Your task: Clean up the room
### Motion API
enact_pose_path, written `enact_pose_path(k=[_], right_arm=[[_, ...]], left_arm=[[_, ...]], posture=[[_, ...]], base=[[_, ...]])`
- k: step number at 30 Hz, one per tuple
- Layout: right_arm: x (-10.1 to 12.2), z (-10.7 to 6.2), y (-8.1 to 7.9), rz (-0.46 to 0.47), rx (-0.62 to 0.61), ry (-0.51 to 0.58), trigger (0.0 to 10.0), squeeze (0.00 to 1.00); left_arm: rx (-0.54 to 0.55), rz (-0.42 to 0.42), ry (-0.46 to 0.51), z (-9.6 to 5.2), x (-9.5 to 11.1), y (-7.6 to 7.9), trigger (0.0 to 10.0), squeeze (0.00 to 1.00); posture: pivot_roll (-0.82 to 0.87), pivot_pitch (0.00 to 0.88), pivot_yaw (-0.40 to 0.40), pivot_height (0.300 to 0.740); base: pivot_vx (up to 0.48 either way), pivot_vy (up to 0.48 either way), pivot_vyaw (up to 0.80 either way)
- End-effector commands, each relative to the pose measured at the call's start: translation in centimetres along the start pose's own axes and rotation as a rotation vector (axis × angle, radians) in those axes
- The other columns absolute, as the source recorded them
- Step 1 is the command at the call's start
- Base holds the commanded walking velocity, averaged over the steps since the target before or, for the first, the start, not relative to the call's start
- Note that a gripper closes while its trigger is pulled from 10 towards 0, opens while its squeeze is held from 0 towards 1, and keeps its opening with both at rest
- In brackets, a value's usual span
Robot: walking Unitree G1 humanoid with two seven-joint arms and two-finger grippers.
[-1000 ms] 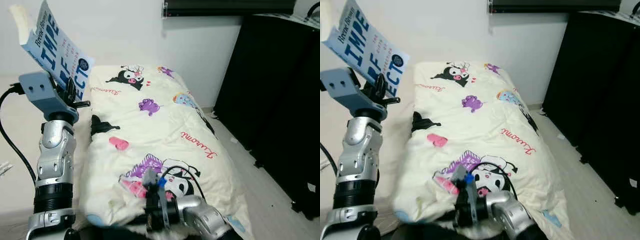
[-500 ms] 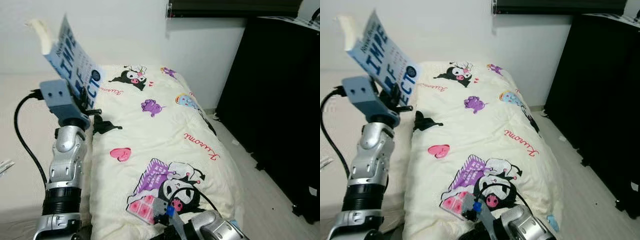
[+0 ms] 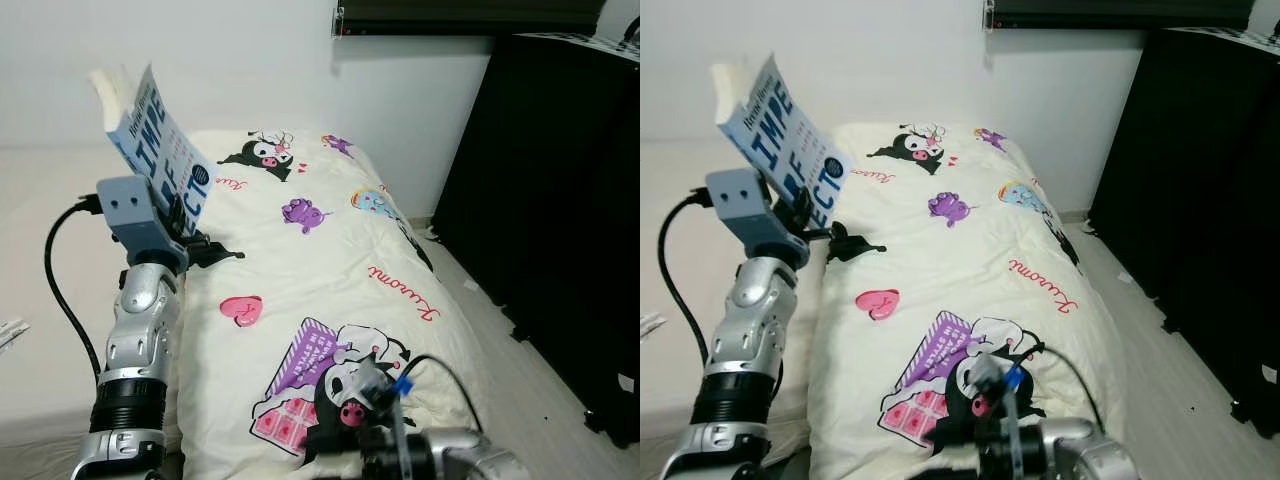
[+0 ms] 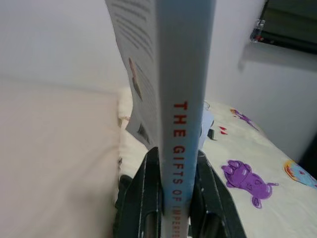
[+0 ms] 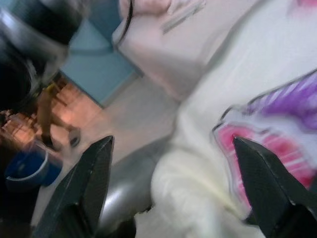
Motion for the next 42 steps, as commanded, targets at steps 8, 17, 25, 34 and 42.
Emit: enact_pose_path(k=[8, 17, 25, 34, 42], right_arm=[[5.9, -5.7, 6.7, 0.063, -0.433, 0.467, 10.0, 0.00], [4.4, -5.2, 6.9, 0.127, -0.481, 0.475, 10.0, 0.00], [4.3, -4.7, 7.1, 0.134, -0.484, 0.474, 10.0, 0.00], [3.6, -4.3, 7.4, 0.140, -0.501, 0.457, 10.0, 0.00], [2.7, -4.2, 7.7, 0.156, -0.517, 0.441, 10.0, 0.00]], left_arm=[[0.063, -0.236, -0.209, -2.5, -7.0, -2.1, 10.0, 0.00], [0.078, -0.209, -0.286, -2.9, -8.9, -2.6, 10.0, 0.00], [0.053, -0.222, -0.257, -2.6, -8.6, -2.3, 10.0, 0.00], [0.083, -0.224, -0.331, -3.5, -10.6, -3.3, 10.0, 0.00], [0.072, -0.203, -0.381, -4.7, -12.2, -3.7, 10.0, 0.00]], posture=[[-0.03, 0.000, -0.058, 0.483], [-0.02, 0.000, -0.058, 0.508], [-0.03, 0.000, -0.056, 0.522], [-0.02, 0.000, -0.061, 0.547], [-0.02, 0.000, -0.058, 0.572]], base=[[0.000, 0.000, 0.00], [-0.053, 0.000, 0.00], [0.000, 0.000, 0.00], [0.000, 0.000, 0.00], [-0.330, 0.000, 0.00]])
Point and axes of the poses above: a point about 5 cm out from each wrist's last joint towards the gripper, its own z axis pointing out of the wrist towards the gripper, its own x axis along the axis of the wrist's last joint, y = z × x, the point moved 5 cm from there along z, pointing out of the wrist towards the gripper, and after that the axes turned 9 degrees about -z, right-handed, at the moved point
